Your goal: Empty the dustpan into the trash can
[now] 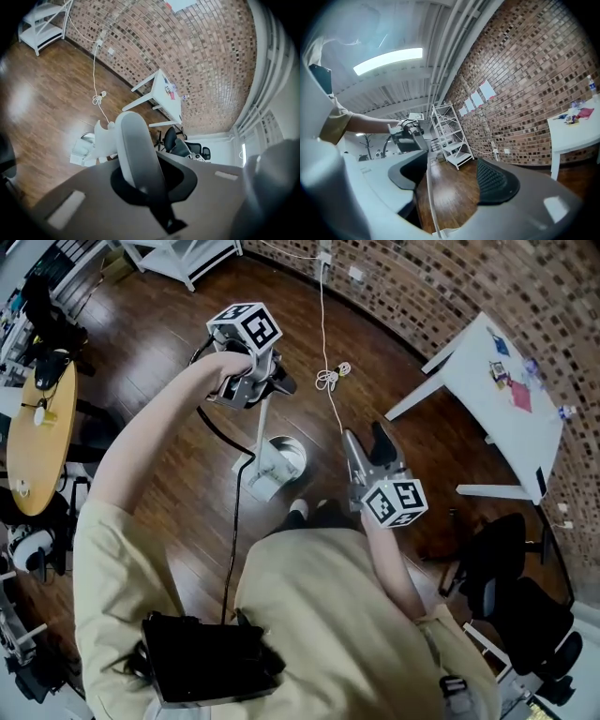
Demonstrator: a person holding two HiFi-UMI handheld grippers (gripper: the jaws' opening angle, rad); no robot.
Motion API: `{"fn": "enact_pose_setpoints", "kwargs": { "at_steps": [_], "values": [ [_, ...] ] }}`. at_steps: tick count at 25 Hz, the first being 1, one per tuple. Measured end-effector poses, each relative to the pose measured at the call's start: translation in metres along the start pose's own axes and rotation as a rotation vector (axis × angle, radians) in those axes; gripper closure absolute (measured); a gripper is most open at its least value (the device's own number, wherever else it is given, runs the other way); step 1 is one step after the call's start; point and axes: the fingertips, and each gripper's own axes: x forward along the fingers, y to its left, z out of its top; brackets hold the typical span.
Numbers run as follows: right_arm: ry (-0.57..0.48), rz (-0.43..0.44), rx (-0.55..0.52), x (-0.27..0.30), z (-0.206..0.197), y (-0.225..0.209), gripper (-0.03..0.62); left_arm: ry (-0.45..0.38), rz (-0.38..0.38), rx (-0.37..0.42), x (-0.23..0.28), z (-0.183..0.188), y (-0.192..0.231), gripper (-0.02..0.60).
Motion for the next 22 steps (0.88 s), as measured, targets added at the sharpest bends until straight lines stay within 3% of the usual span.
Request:
{"fn": "enact_pose_setpoints", "kwargs": {
  "at_steps": [7,12,18,22],
  "values": [
    [0.006,0.065,0.008,0.058,0.015,-0.016,0.279,-0.069,-0.127,-0.056,-0.007,0.042,-0.012,0.581],
    [0.023,0.094,0.028,0.086,0.023,-0.039,0.279,-0.085,-0.178,-0.093,0.0,0.075,-0.013,0.581],
    [0.027,0.089,0.058,0.105,0.04,-0.097,0.279,-0.129,-0.255,-0.14,0.022,0.157,-0.027,0.575],
    [0.022,0.054,0.062,0.099,0.036,-0.102,0.279,-0.136,-0.292,-0.152,0.025,0.17,-0.026,0.577]
  ]
}}
